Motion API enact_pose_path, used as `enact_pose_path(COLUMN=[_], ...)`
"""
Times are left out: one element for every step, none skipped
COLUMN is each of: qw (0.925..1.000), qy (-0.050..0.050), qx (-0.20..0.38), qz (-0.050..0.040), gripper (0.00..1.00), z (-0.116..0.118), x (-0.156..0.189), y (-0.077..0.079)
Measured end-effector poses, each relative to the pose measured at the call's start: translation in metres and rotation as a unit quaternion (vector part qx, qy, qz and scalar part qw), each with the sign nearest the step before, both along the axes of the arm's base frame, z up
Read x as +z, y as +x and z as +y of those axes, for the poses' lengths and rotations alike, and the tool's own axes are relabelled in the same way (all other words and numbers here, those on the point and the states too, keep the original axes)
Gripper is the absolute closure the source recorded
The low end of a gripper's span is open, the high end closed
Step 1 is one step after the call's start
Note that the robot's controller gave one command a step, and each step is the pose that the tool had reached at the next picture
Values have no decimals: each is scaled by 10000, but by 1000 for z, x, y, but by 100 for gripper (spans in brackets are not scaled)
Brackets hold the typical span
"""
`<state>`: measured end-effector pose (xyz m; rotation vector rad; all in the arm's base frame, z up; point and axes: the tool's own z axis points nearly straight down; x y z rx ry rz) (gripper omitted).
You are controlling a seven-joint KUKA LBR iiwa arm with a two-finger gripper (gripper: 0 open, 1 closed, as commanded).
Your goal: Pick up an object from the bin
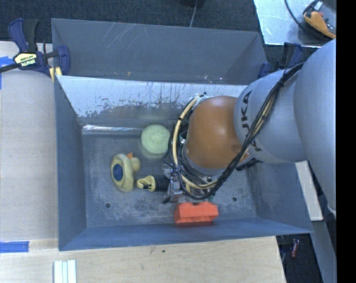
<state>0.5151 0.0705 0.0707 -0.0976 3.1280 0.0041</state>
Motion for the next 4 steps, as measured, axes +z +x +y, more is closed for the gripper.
enact_pose_path(qw=[10000,10000,10000,10000], qy=[0,-3,-2,-5], qx=[-1,-2,-3,-3], qz=[0,9,7,10], gripper=[100,100,100,100], z=[0,0,0,0], x=[0,14,30,60], y=[0,-1,-1,-1])
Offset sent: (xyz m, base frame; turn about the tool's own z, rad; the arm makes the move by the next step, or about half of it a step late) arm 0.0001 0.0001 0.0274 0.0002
